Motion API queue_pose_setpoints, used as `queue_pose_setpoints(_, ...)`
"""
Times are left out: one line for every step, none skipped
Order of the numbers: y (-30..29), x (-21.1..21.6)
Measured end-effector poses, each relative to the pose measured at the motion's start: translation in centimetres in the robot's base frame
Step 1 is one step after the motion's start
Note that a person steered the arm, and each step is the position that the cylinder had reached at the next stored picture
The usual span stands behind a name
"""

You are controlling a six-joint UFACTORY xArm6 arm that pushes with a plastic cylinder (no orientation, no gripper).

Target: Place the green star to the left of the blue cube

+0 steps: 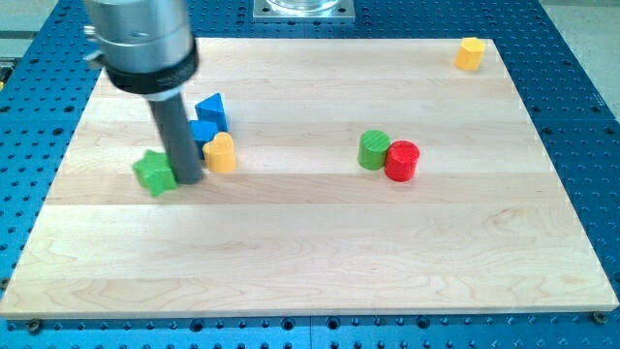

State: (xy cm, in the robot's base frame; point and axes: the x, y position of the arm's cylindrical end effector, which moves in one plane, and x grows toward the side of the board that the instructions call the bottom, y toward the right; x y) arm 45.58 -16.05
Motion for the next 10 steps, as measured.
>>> queue_pose_setpoints(-3.8,-0.1)
queue_pose_setpoints(-4.1,0.4)
queue_pose_setpoints(-2.4,3.5)
queue_pose_setpoints(-2.4,6.4)
queue_pose_setpoints(-6.6,7.4)
queue_pose_setpoints(-8.2,5.9)
queue_pose_setpoints(-8.2,5.9)
queue_pose_setpoints(-8.2,5.9)
queue_pose_setpoints(-8.2,3.7)
queue_pose_setpoints(-8.2,-0.3)
